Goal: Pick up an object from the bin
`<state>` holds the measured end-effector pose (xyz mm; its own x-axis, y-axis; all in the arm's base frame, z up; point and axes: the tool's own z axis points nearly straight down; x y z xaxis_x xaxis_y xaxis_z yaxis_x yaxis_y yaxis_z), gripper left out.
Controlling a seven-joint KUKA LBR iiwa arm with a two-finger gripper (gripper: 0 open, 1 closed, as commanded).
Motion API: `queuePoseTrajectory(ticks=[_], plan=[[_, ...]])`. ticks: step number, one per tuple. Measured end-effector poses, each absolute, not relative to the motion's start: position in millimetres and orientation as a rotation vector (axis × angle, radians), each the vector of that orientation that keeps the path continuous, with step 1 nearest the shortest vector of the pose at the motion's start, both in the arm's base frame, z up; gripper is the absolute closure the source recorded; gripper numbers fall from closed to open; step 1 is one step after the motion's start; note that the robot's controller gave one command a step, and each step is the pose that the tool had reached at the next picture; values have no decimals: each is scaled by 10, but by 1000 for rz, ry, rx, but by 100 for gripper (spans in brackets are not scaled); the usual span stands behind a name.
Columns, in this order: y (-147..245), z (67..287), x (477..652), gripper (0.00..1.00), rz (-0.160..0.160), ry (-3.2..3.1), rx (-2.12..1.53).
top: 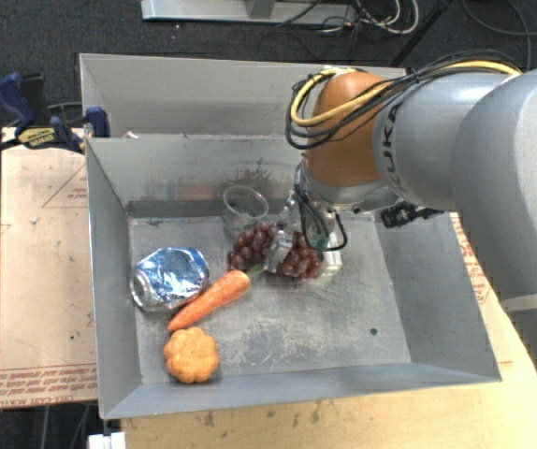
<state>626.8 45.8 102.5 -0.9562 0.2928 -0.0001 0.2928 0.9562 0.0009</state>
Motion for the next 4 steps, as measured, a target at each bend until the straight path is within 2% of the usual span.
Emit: queuePoseTrajectory(ticks=[4], plan=[[459,1358,6269,100,2,3106,463]])
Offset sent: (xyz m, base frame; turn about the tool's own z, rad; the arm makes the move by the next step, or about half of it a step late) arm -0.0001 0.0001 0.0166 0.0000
